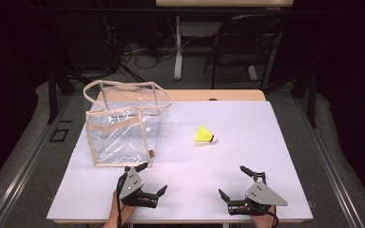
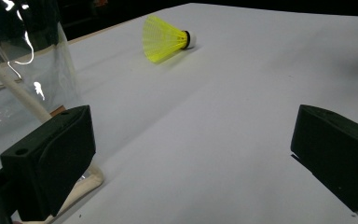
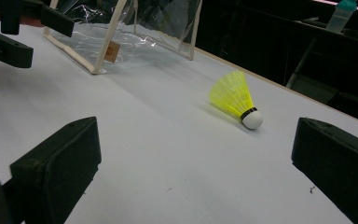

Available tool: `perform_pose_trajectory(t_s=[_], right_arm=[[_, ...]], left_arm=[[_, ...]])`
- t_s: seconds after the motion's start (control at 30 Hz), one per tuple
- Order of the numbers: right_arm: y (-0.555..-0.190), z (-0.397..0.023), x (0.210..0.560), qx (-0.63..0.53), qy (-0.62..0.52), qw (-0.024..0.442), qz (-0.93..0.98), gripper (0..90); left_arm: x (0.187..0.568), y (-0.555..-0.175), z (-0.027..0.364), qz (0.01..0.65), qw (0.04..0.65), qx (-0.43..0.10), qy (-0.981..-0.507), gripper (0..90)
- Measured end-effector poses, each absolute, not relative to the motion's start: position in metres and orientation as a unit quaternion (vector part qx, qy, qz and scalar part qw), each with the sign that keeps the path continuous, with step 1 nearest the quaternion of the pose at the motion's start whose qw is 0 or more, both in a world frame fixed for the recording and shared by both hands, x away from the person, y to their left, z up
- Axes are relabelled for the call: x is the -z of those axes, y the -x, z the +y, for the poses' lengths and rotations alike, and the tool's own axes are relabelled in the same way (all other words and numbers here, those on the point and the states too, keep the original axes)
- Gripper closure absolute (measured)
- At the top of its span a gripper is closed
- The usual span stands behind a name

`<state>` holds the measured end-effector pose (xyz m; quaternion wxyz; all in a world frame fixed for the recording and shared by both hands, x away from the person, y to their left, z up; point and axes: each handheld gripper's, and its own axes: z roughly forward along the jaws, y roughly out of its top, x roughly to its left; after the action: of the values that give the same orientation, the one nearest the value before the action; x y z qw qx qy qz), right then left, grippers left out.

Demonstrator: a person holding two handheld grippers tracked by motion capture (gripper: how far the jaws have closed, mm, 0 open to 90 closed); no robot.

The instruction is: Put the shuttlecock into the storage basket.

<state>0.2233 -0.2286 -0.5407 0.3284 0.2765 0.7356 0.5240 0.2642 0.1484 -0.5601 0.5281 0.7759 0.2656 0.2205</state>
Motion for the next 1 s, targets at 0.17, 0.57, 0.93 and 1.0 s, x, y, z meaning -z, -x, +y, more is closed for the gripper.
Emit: perform_pose_trajectory(t_s=[0.17,0.57,0.93,1.0], right_arm=[[-0.223,-0.228,0.540,-0.523,-0.274,0.330,0.737,1.0],[-0.224,-0.227,0.541,-0.521,-0.275,0.331,0.738,1.0],[-0.223,-0.226,0.542,-0.520,-0.275,0.331,0.738,1.0],[-0.223,-0.226,0.542,-0.519,-0.273,0.331,0.739,1.0]], left_arm=[[0.558,-0.266,0.145,0.262,0.530,-0.219,-0.776,0.0],[0.557,-0.277,0.134,0.258,0.536,-0.209,-0.776,0.0],[0.553,-0.287,0.123,0.254,0.545,-0.198,-0.774,0.0],[0.553,-0.288,0.122,0.253,0.544,-0.198,-0.775,0.0]])
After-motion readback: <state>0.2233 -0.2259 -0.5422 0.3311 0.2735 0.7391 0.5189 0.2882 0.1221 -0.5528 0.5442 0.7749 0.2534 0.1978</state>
